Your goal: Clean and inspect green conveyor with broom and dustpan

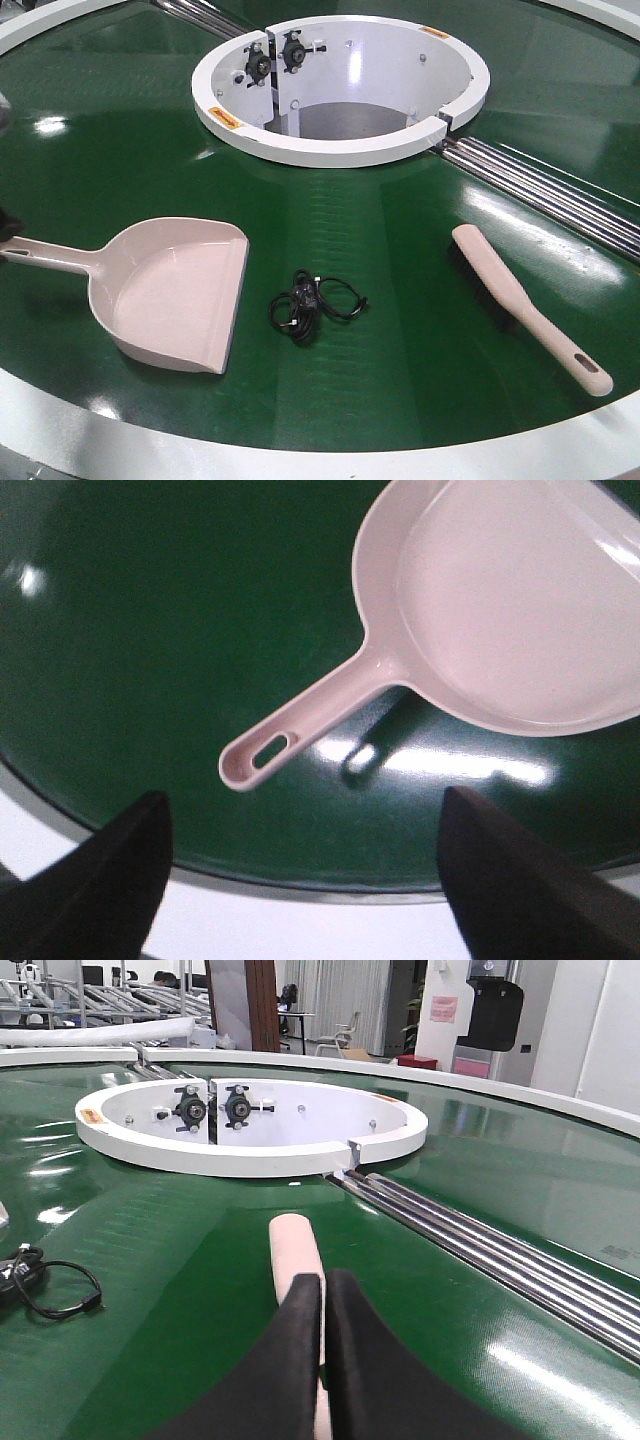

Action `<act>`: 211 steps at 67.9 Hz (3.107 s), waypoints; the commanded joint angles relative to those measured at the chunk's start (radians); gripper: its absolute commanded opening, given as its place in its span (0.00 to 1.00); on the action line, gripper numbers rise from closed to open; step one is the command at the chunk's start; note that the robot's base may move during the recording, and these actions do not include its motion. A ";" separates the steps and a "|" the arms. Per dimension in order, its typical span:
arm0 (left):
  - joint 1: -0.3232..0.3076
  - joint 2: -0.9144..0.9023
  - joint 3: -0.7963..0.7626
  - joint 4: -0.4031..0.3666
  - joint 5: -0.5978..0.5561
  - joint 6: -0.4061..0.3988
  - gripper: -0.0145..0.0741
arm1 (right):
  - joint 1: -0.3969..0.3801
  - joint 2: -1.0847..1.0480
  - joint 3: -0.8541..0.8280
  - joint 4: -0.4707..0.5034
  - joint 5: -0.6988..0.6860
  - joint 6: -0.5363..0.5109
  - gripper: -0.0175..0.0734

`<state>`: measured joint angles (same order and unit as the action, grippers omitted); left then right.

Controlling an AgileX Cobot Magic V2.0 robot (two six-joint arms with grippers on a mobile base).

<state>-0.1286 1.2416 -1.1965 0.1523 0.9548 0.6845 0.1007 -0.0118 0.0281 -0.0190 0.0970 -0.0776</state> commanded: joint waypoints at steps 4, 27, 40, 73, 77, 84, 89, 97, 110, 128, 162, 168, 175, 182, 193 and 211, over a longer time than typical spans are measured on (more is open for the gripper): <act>-0.005 0.116 -0.094 -0.021 -0.023 0.244 0.75 | -0.007 -0.010 0.003 -0.004 -0.077 -0.002 0.18; -0.004 0.340 -0.120 0.164 -0.053 0.476 0.75 | -0.007 -0.010 0.003 -0.004 -0.077 -0.002 0.18; -0.004 0.442 -0.153 0.170 -0.060 0.472 0.75 | -0.007 -0.010 0.003 -0.004 -0.077 -0.002 0.18; -0.004 0.562 -0.153 0.215 -0.088 0.473 0.75 | -0.007 -0.010 0.003 -0.004 -0.077 -0.002 0.18; -0.004 0.569 -0.153 0.218 -0.088 0.473 0.75 | -0.007 -0.010 0.003 -0.004 -0.077 -0.002 0.18; -0.004 0.583 -0.153 0.218 -0.088 0.473 0.72 | -0.007 -0.010 0.003 -0.004 -0.077 -0.002 0.18; -0.004 0.592 -0.153 0.218 -0.091 0.473 0.68 | -0.007 -0.010 0.003 -0.004 -0.077 -0.002 0.18; -0.004 0.595 -0.153 0.217 -0.110 0.473 0.59 | -0.007 -0.010 0.003 -0.004 -0.077 -0.002 0.18; -0.004 0.595 -0.153 0.219 -0.108 0.473 0.38 | -0.007 -0.010 0.003 -0.004 -0.077 -0.002 0.18; -0.004 0.594 -0.153 0.255 -0.112 0.473 0.20 | -0.007 -0.010 0.003 -0.004 -0.077 -0.002 0.18; -0.004 0.593 -0.153 0.269 -0.130 0.473 0.20 | -0.007 -0.010 0.003 -0.004 -0.077 -0.002 0.18; -0.004 0.594 -0.153 0.269 -0.130 0.473 0.20 | -0.007 -0.010 0.003 -0.004 -0.077 -0.002 0.18; -0.004 0.594 -0.153 0.269 -0.130 0.473 0.20 | -0.007 -0.010 0.003 -0.004 -0.077 -0.002 0.18; -0.004 0.594 -0.153 0.269 -0.130 0.473 0.20 | -0.007 -0.010 0.003 -0.004 -0.077 -0.002 0.18; -0.004 0.594 -0.153 0.269 -0.130 0.472 0.20 | -0.007 -0.010 0.003 -0.004 -0.077 -0.002 0.18; -0.004 0.594 -0.153 0.269 -0.130 0.472 0.20 | -0.007 -0.010 0.003 -0.004 -0.077 -0.002 0.18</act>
<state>-0.1286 1.8827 -1.3202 0.3981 0.8513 1.1621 0.1007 -0.0118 0.0281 -0.0190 0.0970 -0.0776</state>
